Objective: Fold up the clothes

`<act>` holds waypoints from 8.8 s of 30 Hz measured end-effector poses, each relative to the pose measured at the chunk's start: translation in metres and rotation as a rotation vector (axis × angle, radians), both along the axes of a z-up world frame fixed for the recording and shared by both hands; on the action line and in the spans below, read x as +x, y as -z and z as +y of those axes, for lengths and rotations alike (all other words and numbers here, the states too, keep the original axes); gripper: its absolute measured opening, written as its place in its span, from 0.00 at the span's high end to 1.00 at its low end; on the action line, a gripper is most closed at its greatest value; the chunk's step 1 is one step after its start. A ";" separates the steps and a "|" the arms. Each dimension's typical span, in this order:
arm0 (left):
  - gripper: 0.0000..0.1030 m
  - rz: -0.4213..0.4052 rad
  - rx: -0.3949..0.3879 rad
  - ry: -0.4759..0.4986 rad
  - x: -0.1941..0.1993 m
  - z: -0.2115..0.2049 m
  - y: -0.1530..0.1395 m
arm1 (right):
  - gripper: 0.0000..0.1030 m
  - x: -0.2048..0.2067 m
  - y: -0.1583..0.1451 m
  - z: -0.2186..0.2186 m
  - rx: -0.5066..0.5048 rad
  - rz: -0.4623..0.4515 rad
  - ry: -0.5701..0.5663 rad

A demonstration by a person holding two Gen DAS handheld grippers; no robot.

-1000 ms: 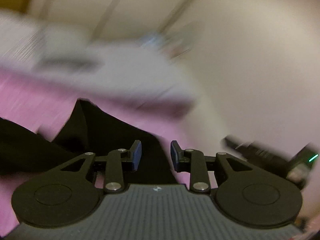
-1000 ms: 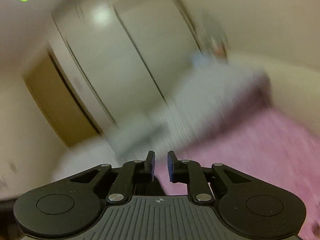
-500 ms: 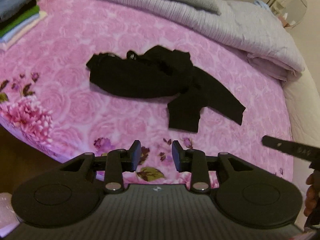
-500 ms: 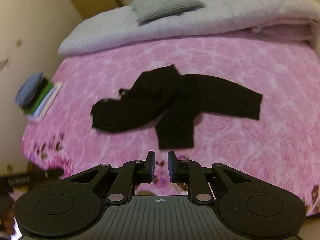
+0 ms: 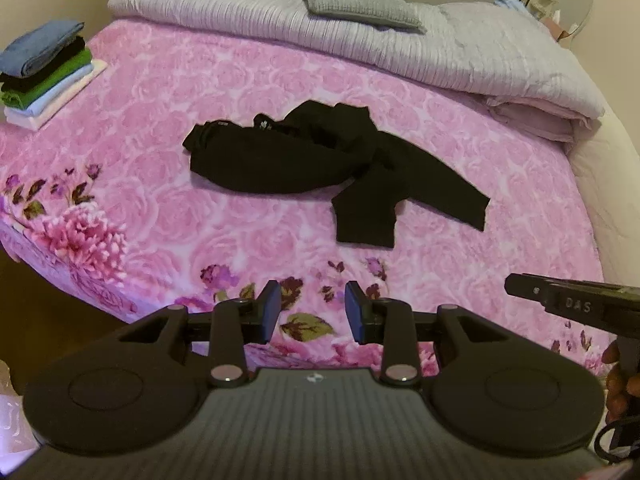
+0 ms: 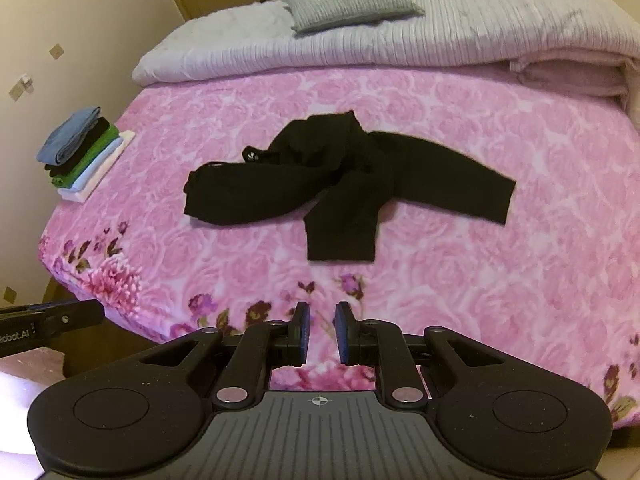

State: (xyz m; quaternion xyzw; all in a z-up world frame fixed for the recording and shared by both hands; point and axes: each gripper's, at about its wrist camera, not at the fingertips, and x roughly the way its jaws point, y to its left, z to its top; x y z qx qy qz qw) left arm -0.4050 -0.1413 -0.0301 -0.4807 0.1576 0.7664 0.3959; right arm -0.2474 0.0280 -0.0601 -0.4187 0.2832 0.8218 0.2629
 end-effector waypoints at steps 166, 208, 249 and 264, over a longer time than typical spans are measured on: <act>0.94 -0.541 0.137 0.444 -0.230 0.438 0.303 | 0.95 0.160 0.253 0.045 -0.177 0.631 1.717; 0.74 -0.451 0.251 -0.518 -0.332 0.000 0.240 | 0.87 0.106 0.257 0.128 -0.343 0.241 1.205; 1.00 -0.180 -0.136 -0.225 -0.523 0.269 0.320 | 0.29 0.082 0.293 0.148 -0.400 0.327 1.358; 1.00 -0.189 0.471 -0.436 -0.505 0.001 0.128 | 0.90 0.091 0.206 0.136 -0.217 0.388 1.136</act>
